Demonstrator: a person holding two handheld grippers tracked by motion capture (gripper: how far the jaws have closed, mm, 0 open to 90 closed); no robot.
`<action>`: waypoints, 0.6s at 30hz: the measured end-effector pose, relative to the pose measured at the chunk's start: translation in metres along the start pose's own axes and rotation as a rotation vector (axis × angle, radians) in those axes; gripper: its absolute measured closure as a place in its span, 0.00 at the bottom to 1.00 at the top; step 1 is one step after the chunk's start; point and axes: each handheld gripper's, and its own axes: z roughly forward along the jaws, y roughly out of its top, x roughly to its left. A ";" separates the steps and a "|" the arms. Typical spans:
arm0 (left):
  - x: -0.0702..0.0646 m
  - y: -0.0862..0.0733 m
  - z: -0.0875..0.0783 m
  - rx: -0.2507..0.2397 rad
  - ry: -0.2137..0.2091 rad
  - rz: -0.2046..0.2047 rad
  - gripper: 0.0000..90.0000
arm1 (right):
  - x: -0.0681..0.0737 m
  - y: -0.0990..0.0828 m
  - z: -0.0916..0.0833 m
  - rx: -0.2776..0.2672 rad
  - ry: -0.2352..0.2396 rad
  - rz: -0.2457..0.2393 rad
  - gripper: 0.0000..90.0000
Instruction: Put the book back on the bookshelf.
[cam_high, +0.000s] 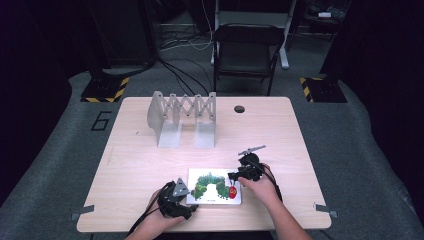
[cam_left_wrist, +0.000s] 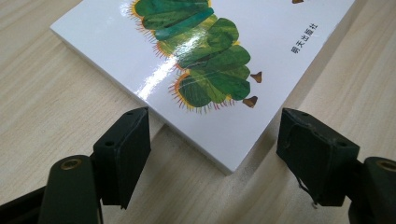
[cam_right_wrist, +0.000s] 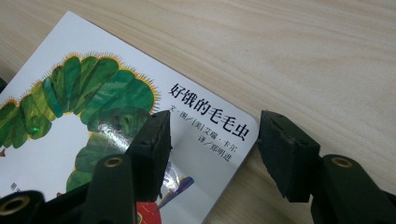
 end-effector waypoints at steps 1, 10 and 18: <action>0.000 0.000 0.000 0.000 0.000 -0.001 0.28 | -0.002 0.002 0.000 0.009 0.012 0.007 0.49; -0.001 0.000 0.001 0.000 -0.004 -0.007 0.25 | -0.004 0.009 -0.006 0.033 0.037 0.033 0.50; -0.004 0.000 0.003 -0.013 0.014 -0.019 0.23 | -0.007 0.013 -0.012 0.047 0.074 0.085 0.51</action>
